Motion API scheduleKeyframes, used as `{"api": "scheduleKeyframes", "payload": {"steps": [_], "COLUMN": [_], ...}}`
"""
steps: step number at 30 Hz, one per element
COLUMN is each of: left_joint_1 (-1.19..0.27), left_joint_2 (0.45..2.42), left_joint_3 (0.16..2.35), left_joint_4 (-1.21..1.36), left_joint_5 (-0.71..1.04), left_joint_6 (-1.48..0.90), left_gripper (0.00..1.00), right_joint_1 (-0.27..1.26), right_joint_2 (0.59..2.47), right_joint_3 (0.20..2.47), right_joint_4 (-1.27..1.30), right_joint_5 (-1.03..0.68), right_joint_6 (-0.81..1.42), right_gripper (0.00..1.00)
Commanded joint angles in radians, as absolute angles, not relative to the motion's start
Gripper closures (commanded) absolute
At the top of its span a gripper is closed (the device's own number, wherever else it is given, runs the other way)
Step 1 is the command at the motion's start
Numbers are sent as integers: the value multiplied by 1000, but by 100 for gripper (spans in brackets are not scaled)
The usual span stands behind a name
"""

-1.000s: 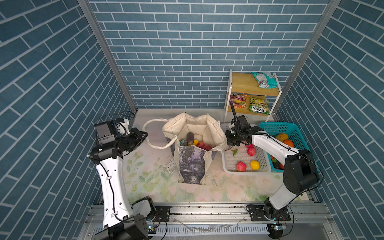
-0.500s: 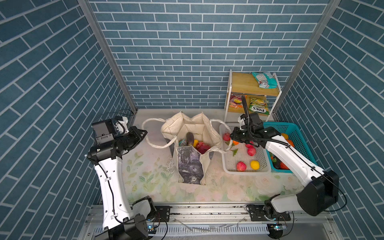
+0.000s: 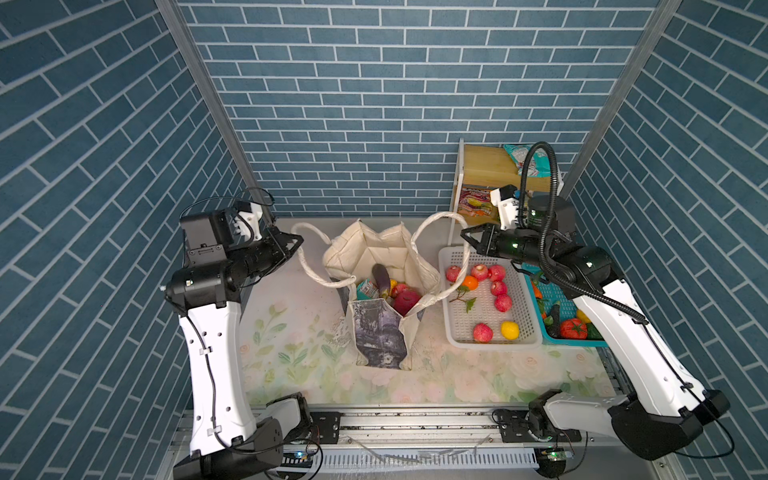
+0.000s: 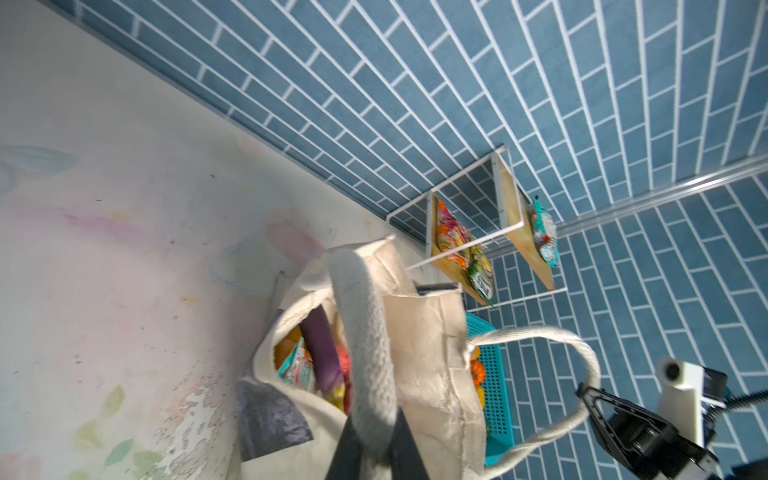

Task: Place the food into the grocery bag and tie it
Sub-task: 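Bring the left and right grippers together above the bag with the handles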

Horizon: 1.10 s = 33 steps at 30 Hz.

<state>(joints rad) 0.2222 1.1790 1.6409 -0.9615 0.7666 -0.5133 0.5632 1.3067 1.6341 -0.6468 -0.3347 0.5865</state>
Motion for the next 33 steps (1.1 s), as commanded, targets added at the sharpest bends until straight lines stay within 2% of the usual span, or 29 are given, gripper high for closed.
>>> {"api": "scheduleKeyframes", "payload": {"steps": [1,14,33], "left_joint_1": [116,-171,-366], "left_joint_2": [1210,1303,1346], "left_joint_3": [1724,1770,1767], "left_joint_4": [-929,-797,-687], "left_joint_5": [738,638,615], "left_joint_6": [-551,-646,-701], "left_gripper": [88,88,87], "right_joint_1": [627,752,794], "right_joint_2": [1377,1551,1689], "right_joint_3": [1716,1811,1752], "right_joint_4": [-599,-437,-161], "right_joint_5": [-428,-571,-690], "right_joint_6": [540,552,672], "right_gripper": [100,100,100]}}
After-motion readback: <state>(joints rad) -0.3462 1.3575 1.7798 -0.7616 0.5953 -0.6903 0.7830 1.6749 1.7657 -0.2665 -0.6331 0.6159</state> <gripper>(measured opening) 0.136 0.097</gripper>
